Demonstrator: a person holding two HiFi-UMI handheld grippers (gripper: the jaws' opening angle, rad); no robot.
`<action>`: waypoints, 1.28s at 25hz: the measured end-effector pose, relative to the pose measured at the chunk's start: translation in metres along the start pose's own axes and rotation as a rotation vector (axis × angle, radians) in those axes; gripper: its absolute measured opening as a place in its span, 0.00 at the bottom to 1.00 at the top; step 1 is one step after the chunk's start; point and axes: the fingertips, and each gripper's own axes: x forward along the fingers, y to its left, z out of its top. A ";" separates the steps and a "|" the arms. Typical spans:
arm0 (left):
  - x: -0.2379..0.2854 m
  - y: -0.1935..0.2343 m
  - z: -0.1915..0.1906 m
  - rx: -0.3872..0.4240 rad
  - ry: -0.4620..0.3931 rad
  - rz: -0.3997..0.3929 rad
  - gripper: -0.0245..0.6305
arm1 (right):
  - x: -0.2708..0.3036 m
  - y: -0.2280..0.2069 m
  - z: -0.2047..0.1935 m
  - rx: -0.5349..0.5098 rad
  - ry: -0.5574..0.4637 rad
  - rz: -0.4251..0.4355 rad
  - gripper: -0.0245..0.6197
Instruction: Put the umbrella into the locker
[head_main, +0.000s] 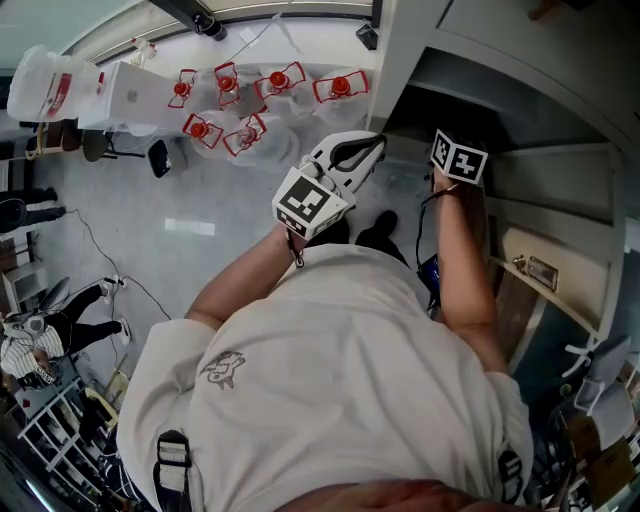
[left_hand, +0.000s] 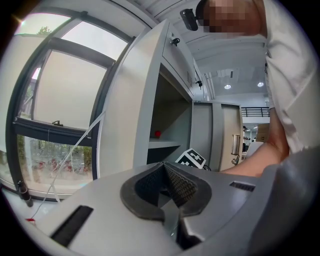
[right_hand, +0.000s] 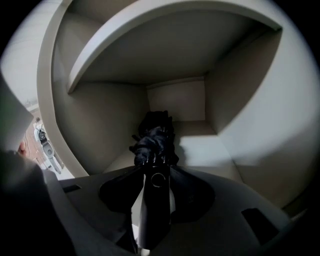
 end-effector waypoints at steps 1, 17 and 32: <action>0.001 0.001 0.001 -0.009 0.000 0.008 0.06 | -0.002 0.000 0.002 -0.002 -0.010 0.001 0.34; 0.021 -0.009 0.003 -0.028 -0.017 0.024 0.06 | -0.070 0.021 0.024 -0.110 -0.171 0.073 0.30; 0.032 -0.043 0.014 -0.043 -0.057 0.071 0.06 | -0.171 0.044 0.026 -0.251 -0.323 0.202 0.12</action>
